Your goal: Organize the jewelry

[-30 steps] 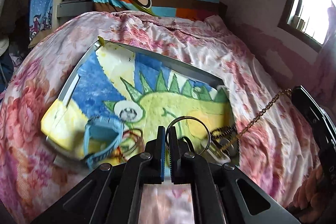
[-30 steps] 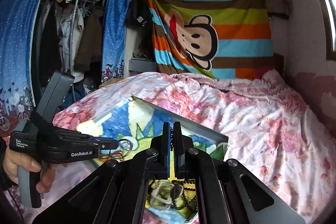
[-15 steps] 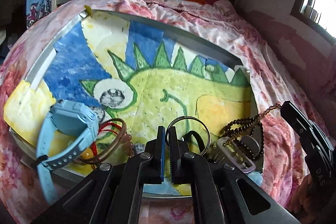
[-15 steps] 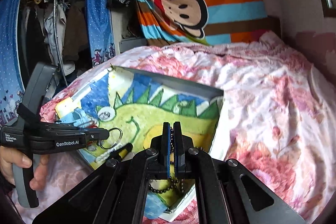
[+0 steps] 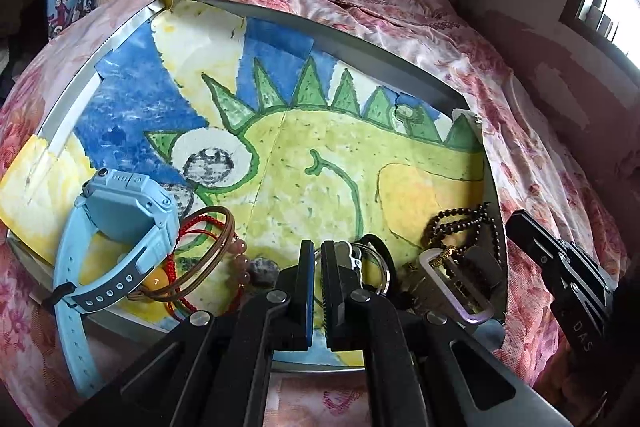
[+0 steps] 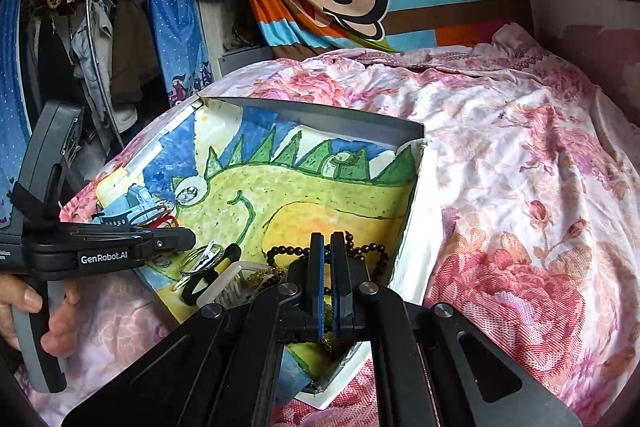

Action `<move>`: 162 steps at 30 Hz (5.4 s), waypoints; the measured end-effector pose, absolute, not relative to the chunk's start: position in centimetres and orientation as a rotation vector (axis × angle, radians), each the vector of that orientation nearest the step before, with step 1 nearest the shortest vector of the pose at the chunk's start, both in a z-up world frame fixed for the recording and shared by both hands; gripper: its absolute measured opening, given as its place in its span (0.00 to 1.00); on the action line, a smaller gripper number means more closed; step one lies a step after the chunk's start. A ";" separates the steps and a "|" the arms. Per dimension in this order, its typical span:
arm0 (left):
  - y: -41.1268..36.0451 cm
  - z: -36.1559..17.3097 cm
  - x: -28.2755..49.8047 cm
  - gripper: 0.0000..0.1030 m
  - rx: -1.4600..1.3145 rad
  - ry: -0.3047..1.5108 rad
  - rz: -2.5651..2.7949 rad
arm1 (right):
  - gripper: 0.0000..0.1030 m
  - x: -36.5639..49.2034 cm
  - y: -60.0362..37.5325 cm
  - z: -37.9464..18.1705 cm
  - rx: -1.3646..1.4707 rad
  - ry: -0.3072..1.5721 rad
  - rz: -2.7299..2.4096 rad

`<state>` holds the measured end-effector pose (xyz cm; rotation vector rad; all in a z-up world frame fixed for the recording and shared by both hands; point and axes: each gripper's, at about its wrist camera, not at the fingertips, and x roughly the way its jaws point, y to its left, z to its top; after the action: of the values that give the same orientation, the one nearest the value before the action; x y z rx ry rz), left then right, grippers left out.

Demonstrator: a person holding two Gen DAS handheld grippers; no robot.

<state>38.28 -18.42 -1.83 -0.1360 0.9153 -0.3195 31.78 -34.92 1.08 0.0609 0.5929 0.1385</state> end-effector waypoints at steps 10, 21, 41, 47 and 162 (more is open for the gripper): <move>-18.0 0.6 37.2 0.04 -0.131 0.880 -0.305 | 0.03 30.7 -35.5 3.8 0.096 0.551 0.119; -16.1 5.6 34.1 0.24 -0.131 0.789 -0.289 | 0.16 27.4 -33.8 8.9 0.079 0.475 0.112; -10.0 11.7 23.3 0.90 -0.178 0.554 -0.265 | 0.90 15.6 -30.1 13.4 0.067 0.281 0.104; -8.2 12.2 19.2 0.97 -0.146 0.488 -0.235 | 0.99 11.4 -28.3 13.3 0.060 0.243 0.096; -1.8 3.9 4.3 1.00 -0.026 0.467 -0.140 | 0.99 1.0 -22.7 5.1 -0.006 0.406 0.030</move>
<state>4.29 -1.77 3.87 -0.0255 0.4674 -0.1397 1.01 -22.67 5.15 -0.0059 0.4056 0.0303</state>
